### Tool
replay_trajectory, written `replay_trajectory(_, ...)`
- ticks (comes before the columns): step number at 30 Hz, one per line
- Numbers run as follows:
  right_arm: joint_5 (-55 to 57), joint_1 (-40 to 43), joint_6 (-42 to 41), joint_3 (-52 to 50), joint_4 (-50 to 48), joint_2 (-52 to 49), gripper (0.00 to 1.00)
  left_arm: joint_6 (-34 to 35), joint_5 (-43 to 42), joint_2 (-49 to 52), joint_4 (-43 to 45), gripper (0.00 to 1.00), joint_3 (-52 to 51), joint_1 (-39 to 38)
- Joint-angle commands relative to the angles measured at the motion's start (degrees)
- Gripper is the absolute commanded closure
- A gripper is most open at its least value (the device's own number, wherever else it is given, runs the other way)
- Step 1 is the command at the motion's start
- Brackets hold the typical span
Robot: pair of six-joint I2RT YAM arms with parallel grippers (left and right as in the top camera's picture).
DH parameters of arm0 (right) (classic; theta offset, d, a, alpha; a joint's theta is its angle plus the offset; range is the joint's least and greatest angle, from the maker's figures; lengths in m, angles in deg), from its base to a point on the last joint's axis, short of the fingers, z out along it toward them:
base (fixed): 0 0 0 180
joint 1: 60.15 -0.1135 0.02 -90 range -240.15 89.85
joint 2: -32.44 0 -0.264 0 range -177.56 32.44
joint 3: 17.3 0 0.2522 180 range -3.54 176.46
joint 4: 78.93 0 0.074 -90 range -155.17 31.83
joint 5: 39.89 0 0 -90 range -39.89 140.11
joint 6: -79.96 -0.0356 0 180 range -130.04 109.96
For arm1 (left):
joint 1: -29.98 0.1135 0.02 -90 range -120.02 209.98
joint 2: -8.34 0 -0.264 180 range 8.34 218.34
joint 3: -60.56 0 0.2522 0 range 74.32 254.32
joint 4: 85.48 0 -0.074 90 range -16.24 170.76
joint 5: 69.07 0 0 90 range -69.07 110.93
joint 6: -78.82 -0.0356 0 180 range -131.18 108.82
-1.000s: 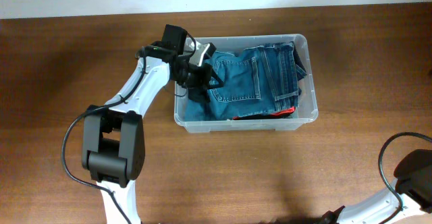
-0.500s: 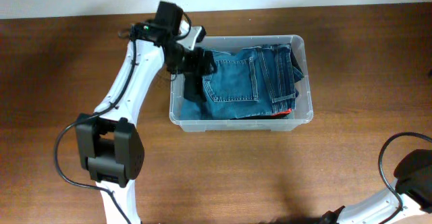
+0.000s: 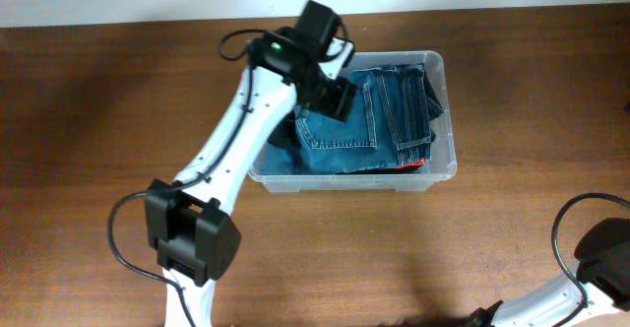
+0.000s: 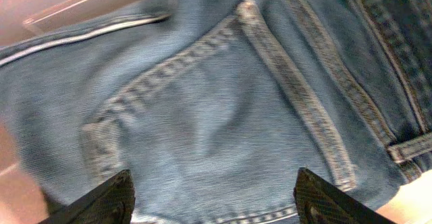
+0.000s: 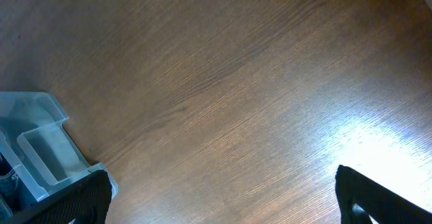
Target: Pack container
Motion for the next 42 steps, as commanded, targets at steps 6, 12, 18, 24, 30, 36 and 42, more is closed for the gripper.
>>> replay_trajectory(6, 0.1, -0.1, 0.1, 0.1, 0.0, 0.0, 0.02, 2.1, 4.8, 7.3, 0.3, 0.25, 0.9, -4.7)
replay_trajectory(12, 0.1, -0.1, 0.1, 0.1, 0.0, 0.0, 0.02, 2.7, 1.2, 25.0, -0.3, 0.24, 0.9, -4.7)
replay_trajectory(18, 0.1, -0.1, 0.1, 0.1, 0.0, 0.0, 0.02, 2.7, 1.3, 30.9, -2.4, 0.16, 0.9, -4.6)
replay_trajectory(24, 0.1, -0.1, 0.1, 0.1, 0.0, 0.0, 0.02, 2.7, 1.3, 30.5, -3.4, 0.14, 2.3, -4.6)
replay_trajectory(30, 0.1, -0.1, 0.1, 0.1, 0.0, 0.0, 0.02, 5.4, 3.3, 29.0, -14.5, 0.13, 17.7, -4.7)
replay_trajectory(36, 0.1, -0.1, 0.1, 0.1, 0.0, 0.0, 0.02, 11.3, 4.7, 27.8, -20.4, 0.01, 39.4, -4.7)
replay_trajectory(42, 0.1, -0.1, 0.1, 0.1, 0.0, 0.0, 0.02, 12.1, 5.0, 27.3, -20.1, 0.01, 39.5, -5.1)
